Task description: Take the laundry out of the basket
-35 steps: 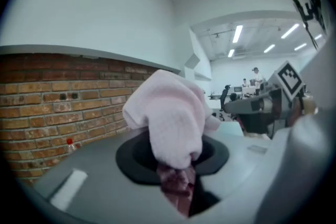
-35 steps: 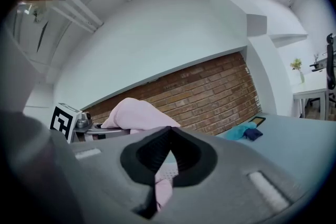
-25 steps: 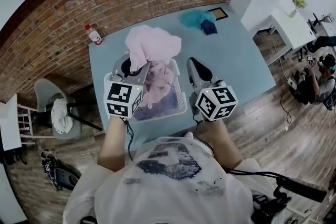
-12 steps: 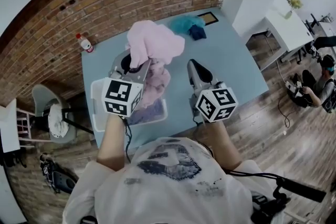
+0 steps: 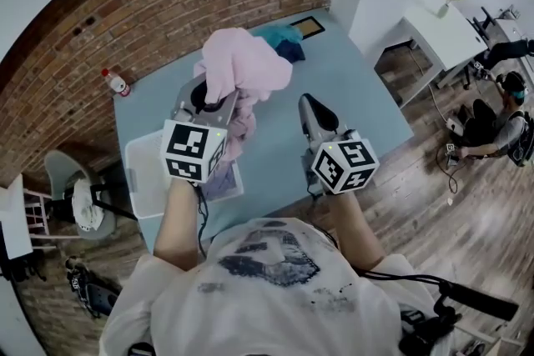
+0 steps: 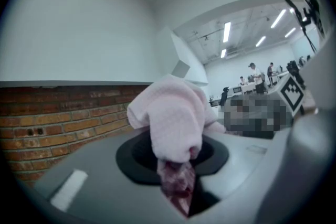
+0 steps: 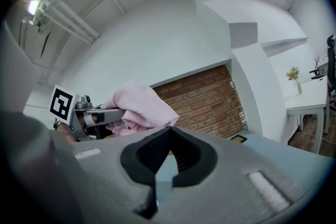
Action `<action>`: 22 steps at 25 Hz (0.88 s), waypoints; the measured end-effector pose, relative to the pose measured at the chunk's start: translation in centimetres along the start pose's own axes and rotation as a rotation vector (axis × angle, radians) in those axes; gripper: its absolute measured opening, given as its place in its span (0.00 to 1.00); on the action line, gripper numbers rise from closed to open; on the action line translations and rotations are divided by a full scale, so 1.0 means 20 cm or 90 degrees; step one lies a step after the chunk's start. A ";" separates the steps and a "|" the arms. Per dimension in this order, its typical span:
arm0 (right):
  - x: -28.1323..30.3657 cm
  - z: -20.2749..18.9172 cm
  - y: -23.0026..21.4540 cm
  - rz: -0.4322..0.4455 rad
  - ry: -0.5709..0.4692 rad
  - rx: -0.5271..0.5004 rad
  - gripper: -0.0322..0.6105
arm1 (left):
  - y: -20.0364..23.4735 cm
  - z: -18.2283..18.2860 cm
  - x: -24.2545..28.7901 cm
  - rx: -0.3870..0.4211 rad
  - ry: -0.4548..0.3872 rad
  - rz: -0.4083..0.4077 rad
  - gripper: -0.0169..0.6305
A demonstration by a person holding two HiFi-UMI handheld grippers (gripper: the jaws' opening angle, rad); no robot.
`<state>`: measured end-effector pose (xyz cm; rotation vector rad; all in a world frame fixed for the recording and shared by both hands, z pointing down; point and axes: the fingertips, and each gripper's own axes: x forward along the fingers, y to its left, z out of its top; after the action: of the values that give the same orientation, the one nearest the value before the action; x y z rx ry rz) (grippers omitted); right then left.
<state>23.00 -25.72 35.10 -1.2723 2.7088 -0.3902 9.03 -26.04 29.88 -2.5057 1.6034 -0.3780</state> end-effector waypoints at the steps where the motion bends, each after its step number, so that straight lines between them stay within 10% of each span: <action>1: -0.02 0.01 -0.03 -0.004 -0.001 0.000 0.05 | -0.02 0.01 0.02 0.001 -0.001 -0.001 0.20; 22: -0.22 -0.05 -0.40 -0.101 0.017 0.016 0.05 | -0.44 -0.25 0.45 -0.079 0.040 -0.118 0.20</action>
<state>31.57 -27.06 38.36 -1.4901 2.6238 -0.4582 18.92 -30.42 38.21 -2.7728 1.4618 -0.3929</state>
